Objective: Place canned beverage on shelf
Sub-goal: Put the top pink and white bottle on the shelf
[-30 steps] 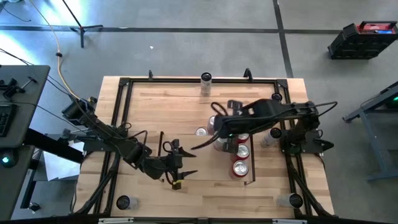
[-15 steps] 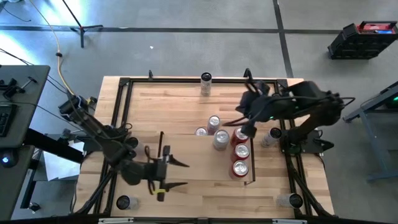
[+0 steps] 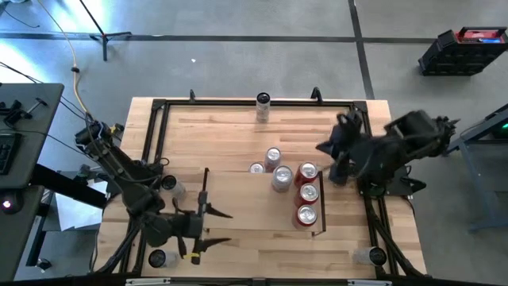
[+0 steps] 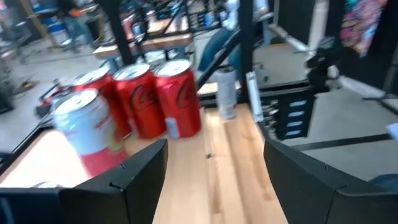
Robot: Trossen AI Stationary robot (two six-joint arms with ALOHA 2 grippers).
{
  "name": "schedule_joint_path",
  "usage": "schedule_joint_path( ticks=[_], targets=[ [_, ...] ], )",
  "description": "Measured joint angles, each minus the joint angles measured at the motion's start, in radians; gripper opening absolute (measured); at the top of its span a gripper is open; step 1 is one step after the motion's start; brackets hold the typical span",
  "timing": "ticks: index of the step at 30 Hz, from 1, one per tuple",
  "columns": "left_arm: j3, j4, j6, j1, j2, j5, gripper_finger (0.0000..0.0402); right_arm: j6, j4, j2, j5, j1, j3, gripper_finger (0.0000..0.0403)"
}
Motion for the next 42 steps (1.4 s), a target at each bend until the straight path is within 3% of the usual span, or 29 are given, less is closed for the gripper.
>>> schedule_joint_path(
  ticks=[10,15,33,42],
  targets=[
    [0.0,-0.031,-0.071,0.133,0.059,-0.022,0.0255,0.195,0.001,-0.034,0.097,0.17,-0.262,0.0],
    [-0.001,-0.026,-0.087,0.219,0.108,0.06,0.0255,0.256,0.0,-0.037,0.145,0.246,-0.333,0.0],
    [-0.001,0.111,-0.096,0.42,0.275,0.116,0.0255,0.374,0.029,-0.046,0.306,0.429,-0.346,0.0],
    [-0.001,0.172,-0.101,0.486,0.313,0.186,0.0255,0.398,0.052,-0.033,0.322,0.459,-0.346,0.0]
  ],
)
